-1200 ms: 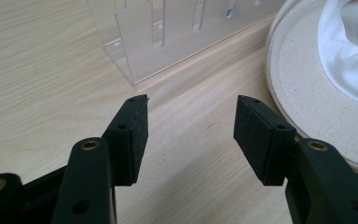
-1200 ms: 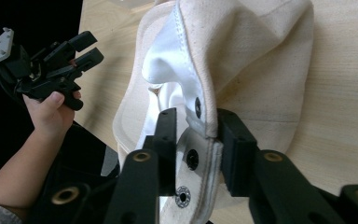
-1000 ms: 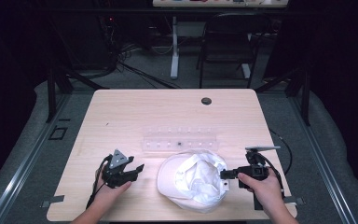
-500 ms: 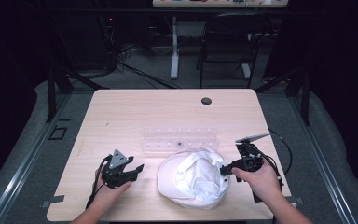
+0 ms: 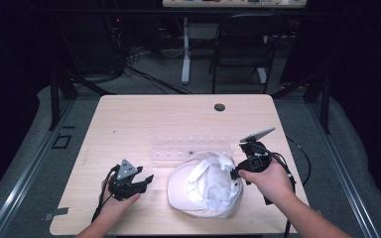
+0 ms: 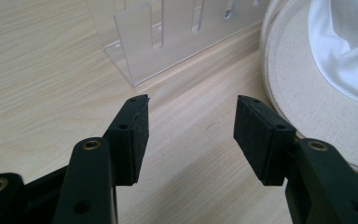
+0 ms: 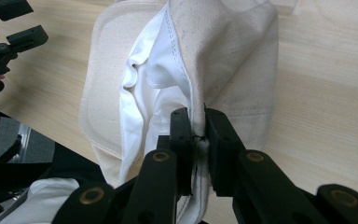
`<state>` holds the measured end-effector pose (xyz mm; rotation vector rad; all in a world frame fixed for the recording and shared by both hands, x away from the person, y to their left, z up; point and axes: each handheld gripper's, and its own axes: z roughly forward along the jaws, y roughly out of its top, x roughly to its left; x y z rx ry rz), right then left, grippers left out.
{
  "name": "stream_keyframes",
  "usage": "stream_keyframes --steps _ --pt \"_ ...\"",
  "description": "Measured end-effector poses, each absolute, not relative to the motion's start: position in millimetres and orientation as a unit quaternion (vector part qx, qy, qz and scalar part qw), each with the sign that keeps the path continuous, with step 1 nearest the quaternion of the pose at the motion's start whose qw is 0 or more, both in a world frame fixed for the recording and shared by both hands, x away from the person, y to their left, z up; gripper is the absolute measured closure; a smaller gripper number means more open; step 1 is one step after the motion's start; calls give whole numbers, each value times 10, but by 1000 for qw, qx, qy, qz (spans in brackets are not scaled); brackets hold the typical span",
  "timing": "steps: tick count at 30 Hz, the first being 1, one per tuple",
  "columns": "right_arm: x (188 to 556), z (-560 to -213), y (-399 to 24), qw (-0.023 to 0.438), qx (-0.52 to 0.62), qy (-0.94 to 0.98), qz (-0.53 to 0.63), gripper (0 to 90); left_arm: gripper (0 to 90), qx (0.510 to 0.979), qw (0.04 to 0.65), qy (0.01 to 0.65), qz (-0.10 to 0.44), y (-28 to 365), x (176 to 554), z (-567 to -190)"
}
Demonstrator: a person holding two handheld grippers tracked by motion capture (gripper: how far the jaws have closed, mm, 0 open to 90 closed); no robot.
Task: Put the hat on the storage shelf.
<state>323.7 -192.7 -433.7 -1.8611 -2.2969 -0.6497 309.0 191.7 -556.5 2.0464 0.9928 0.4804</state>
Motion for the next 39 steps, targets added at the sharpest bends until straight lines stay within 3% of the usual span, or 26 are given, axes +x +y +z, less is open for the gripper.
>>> stream_keyframes --steps 30,39 --pt "3346 -3582 -1748 55 -607 -764 -210 820 460 809 394 394 186 1905 3086 -5575" --pt "3365 -3411 -1803 80 -615 -748 -238 820 460 809 395 394 184 1901 3088 -5583"
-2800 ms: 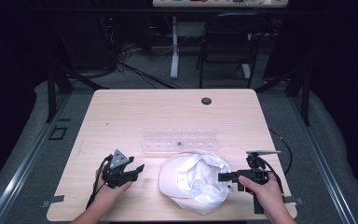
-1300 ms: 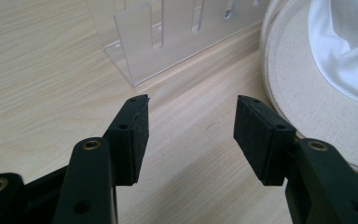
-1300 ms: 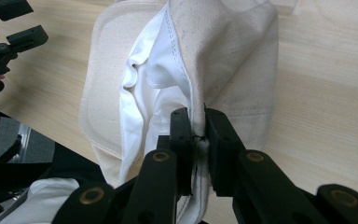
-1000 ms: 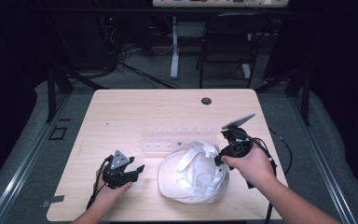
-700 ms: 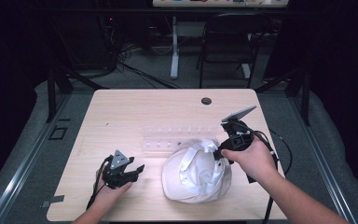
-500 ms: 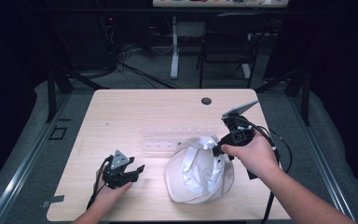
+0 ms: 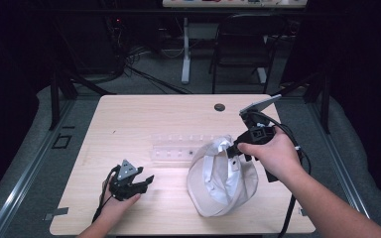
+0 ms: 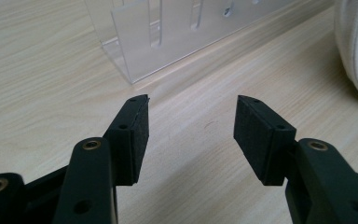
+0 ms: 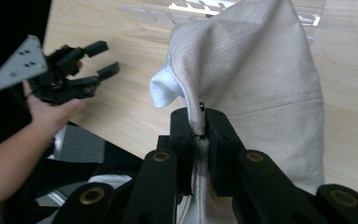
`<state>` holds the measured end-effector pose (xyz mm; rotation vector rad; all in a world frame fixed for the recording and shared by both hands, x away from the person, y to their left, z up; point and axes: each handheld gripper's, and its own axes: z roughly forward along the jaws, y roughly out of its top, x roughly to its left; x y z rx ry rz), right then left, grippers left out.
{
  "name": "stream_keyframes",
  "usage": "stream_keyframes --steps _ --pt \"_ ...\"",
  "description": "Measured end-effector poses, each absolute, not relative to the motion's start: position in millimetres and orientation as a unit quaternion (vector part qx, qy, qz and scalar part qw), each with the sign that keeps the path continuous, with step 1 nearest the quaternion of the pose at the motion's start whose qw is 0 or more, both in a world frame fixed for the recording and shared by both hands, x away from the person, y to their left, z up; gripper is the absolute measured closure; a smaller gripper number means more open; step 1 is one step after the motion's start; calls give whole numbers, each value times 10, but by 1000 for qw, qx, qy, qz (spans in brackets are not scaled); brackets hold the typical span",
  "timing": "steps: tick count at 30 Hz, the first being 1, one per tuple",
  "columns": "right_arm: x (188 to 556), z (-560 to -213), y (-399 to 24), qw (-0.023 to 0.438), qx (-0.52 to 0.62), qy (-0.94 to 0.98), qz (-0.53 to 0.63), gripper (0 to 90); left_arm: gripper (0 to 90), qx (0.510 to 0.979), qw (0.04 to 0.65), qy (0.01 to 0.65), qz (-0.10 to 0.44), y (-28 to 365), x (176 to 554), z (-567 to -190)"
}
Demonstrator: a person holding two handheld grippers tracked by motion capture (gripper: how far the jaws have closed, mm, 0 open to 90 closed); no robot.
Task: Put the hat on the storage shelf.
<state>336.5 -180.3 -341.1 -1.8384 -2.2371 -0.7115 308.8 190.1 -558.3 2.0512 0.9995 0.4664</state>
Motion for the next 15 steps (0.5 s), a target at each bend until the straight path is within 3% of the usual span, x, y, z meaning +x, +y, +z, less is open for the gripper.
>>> stream_keyframes --steps 15 --pt "3426 -3317 -2143 132 -625 -704 -312 821 457 812 399 389 172 1817 3058 -5581"
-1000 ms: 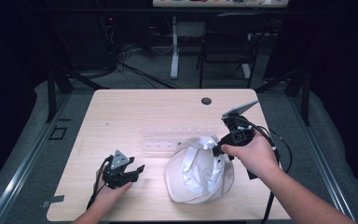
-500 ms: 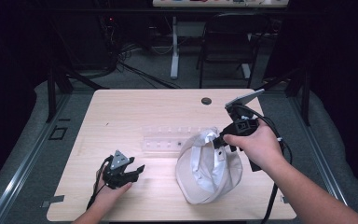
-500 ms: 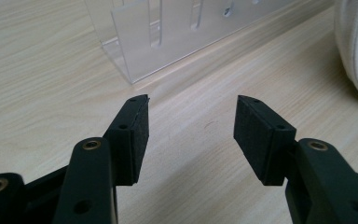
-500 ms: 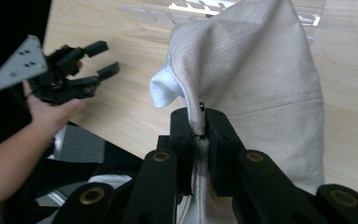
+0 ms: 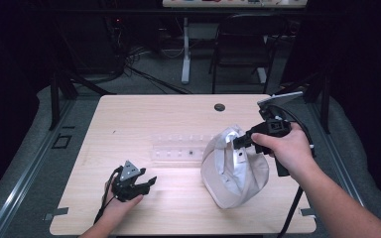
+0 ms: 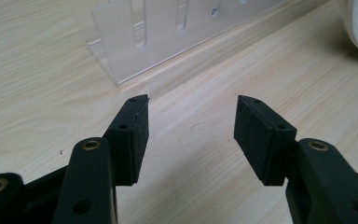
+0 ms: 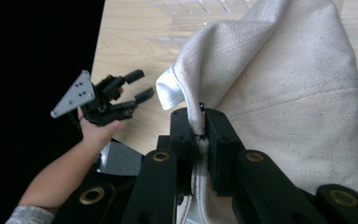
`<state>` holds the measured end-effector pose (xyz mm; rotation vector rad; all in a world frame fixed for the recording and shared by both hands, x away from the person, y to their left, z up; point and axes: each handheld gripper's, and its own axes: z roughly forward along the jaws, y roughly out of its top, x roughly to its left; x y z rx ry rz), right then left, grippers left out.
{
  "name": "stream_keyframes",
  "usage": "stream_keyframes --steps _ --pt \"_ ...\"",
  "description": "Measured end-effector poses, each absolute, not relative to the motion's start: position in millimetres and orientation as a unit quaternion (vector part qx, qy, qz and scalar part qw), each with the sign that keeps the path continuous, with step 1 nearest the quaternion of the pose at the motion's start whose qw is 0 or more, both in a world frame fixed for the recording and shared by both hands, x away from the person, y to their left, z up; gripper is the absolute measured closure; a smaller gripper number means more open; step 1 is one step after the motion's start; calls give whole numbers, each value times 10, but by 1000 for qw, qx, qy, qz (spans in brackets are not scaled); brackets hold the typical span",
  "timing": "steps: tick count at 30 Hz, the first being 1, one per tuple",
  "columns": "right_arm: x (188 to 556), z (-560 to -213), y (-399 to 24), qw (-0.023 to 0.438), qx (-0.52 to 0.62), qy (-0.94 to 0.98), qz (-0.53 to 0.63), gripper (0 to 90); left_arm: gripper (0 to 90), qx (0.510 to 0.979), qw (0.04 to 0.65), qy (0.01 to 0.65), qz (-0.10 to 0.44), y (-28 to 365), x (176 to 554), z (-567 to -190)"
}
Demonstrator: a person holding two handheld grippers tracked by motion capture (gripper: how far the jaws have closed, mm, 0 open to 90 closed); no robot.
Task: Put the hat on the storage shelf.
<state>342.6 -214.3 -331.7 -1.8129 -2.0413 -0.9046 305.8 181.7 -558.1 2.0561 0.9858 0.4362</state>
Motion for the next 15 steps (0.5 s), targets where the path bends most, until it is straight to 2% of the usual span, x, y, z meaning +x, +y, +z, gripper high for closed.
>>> stream_keyframes --steps 9,15 --pt "3590 -3206 -2183 152 -627 -681 -347 821 433 814 413 369 174 1693 3021 -5536" --pt "3693 -3122 -2139 143 -626 -675 -363 821 442 812 425 359 176 1645 3015 -5449"
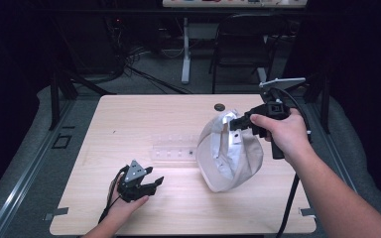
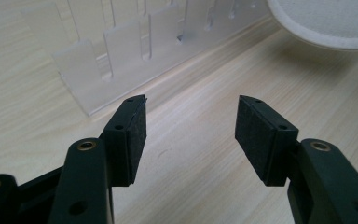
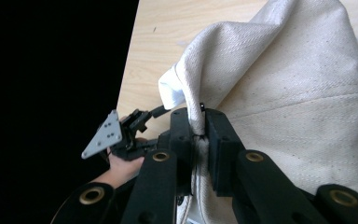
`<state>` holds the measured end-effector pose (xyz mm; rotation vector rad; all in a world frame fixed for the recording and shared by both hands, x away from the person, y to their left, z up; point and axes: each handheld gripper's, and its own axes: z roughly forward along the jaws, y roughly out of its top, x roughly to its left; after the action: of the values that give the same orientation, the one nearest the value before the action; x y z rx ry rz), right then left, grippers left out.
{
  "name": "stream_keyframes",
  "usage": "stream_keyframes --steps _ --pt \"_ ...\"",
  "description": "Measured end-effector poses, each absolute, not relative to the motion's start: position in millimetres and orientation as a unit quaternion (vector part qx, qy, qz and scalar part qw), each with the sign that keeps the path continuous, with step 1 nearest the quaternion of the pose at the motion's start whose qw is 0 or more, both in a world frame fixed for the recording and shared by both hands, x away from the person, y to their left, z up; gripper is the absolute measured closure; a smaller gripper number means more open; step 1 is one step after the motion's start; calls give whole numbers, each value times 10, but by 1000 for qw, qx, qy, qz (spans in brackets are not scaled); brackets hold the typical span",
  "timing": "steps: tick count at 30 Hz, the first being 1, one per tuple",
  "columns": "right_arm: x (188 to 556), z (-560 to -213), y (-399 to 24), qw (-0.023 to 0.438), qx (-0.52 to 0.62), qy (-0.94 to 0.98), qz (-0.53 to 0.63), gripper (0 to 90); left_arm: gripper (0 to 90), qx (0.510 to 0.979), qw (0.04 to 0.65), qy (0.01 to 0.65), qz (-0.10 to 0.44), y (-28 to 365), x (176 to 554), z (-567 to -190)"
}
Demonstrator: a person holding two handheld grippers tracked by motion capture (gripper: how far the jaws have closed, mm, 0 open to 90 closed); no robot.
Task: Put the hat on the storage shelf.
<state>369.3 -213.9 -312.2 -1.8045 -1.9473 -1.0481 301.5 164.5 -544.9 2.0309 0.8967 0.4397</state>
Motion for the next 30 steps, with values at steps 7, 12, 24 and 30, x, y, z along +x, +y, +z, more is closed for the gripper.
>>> stream_keyframes --steps 7,12,24,30 --pt "3781 -3053 -2066 134 -627 -670 -374 821 450 815 426 352 172 1583 3000 -5400" --pt "3908 -3040 -1981 137 -628 -671 -371 821 437 825 420 341 163 1464 3016 -5355" --pt "4100 -2976 -1916 147 -625 -654 -400 821 455 827 438 317 156 1154 3010 -5215" --pt "4187 -2936 -1860 139 -631 -646 -407 821 472 818 460 311 153 896 3051 -5067"
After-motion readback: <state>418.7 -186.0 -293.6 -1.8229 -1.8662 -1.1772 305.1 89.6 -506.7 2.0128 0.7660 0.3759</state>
